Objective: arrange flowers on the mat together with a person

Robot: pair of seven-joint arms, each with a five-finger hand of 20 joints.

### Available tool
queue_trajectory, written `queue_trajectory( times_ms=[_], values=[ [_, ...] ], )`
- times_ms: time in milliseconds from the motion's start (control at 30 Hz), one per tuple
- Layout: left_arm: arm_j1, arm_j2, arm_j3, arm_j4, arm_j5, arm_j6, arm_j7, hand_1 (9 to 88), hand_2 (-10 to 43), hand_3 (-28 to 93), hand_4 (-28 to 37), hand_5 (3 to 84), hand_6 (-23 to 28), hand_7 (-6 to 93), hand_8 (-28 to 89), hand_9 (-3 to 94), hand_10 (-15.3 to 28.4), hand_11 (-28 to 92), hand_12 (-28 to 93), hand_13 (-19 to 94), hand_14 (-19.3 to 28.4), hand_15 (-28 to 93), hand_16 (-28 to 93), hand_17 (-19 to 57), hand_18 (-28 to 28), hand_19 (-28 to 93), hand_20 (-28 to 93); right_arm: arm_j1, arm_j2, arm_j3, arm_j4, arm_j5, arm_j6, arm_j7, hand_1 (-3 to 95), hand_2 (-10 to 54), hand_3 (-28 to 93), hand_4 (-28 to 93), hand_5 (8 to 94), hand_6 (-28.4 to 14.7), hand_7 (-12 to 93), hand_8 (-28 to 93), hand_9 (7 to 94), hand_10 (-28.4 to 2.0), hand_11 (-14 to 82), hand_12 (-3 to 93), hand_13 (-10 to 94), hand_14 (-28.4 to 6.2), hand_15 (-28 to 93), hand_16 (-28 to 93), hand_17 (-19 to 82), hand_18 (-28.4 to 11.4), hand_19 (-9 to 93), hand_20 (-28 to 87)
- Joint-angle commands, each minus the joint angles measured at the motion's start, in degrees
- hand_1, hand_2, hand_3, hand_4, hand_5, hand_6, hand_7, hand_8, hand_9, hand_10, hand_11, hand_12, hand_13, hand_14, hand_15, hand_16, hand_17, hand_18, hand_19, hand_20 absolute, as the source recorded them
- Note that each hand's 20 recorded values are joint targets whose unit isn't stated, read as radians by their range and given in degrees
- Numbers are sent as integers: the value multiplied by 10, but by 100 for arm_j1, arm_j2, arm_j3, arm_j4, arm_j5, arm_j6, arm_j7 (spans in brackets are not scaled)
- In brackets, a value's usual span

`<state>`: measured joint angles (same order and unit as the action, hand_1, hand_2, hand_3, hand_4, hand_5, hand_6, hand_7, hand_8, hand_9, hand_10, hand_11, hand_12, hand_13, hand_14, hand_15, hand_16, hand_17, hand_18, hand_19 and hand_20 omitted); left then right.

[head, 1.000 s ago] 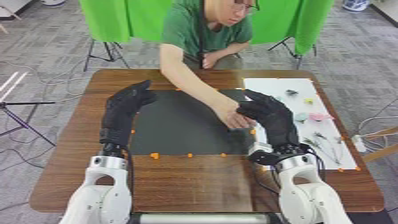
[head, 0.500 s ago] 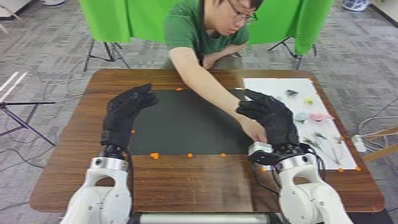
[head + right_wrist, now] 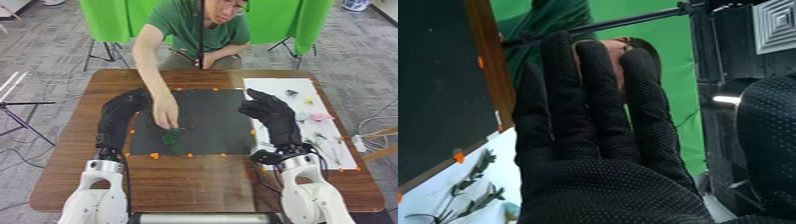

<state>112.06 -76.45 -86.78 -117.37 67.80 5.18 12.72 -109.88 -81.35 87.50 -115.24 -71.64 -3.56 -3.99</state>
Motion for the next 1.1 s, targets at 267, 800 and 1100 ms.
queue_trajectory(
  times_ms=[267,800,1100],
  values=[
    [117,9,-52,14,0,62,-58,324,2,630,-172,525,47,176,-63,525,147,235,143,423,200,310,-10,101,161,239,225,-52,2,18,-56,-39,48,-83,128,50,762,-158,543,-7,144,-83,601,-157,109,192,514,-151,226,299,218,-141,231,376],
    [146,1,-51,14,109,108,-73,328,4,625,-171,523,46,176,-64,522,146,236,141,420,199,308,-11,100,160,237,225,-27,-17,31,-30,-65,-23,-30,136,42,762,-158,542,-6,146,-84,600,-156,108,193,520,-148,211,308,218,-144,220,384],
    [61,131,-103,71,135,94,-71,327,4,627,-170,520,45,178,-64,522,146,237,140,418,199,309,-11,99,160,237,225,-32,-15,80,-35,-90,26,-53,136,38,763,-158,541,-6,146,-84,599,-155,108,193,518,-148,211,310,218,-144,217,384]
  ],
)
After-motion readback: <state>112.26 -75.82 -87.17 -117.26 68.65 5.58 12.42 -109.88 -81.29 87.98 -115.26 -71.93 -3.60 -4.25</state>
